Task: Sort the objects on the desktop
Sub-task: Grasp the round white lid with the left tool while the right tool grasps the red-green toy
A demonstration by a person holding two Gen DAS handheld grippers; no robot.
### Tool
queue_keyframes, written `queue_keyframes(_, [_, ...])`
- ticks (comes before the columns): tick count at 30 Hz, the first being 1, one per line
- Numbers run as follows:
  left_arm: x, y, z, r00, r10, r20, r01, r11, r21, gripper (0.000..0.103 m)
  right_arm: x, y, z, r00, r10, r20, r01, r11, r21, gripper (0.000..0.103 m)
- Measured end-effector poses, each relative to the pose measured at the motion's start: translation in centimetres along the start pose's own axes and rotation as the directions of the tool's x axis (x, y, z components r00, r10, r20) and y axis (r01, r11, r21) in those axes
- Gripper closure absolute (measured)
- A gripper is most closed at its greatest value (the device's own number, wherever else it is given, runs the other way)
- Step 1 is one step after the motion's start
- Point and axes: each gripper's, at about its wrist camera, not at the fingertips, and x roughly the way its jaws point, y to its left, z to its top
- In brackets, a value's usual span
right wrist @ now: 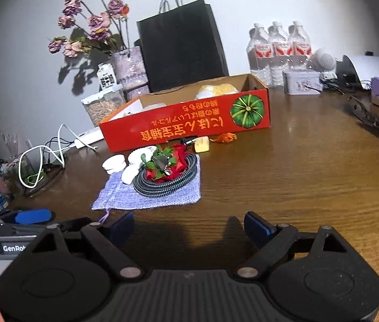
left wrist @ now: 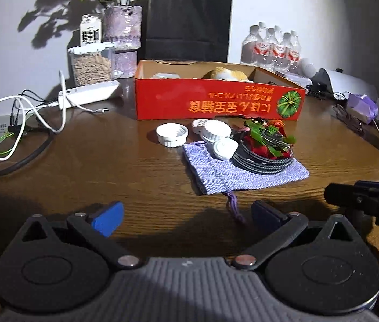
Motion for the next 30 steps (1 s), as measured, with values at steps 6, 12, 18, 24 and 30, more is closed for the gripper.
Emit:
queue_keyframes(6, [0.3,0.7,2.6,0.994,-0.068,0.081,0.064,0.997,0.042,0.000,1.2,0.5,4.2,0.999,0.014,0.038,-0.013,0.999,-0.037,0.015])
queue_keyframes(12, [4.8,3.3,7.4,0.990,-0.116,0.079,0.114,0.993,0.033,0.006,4.4,1.6,6.9,0.999,0.023,0.035,-0.019,0.994,-0.106,0.028])
queue_keyframes(18, [9.0,4.6,9.1,0.988,-0.155,0.011,0.154,0.987,0.040,0.014,7.7,4.2,6.2,1.000,0.022,-0.016,-0.026,0.964,-0.264,0.054])
queue_keyframes(24, [12.1,4.8,9.1,0.983,-0.166,-0.078,0.167,0.986,0.012,0.039,9.4,4.1,5.1,0.998,0.009,-0.062,-0.026,0.959,-0.281,0.069])
queue_keyframes(30, [11.7,5.0,8.8,0.986,-0.159,-0.054,0.159,0.987,0.001,0.062,7.2,3.5,5.9,0.999,0.034,0.034,-0.026,0.976,-0.216,0.071])
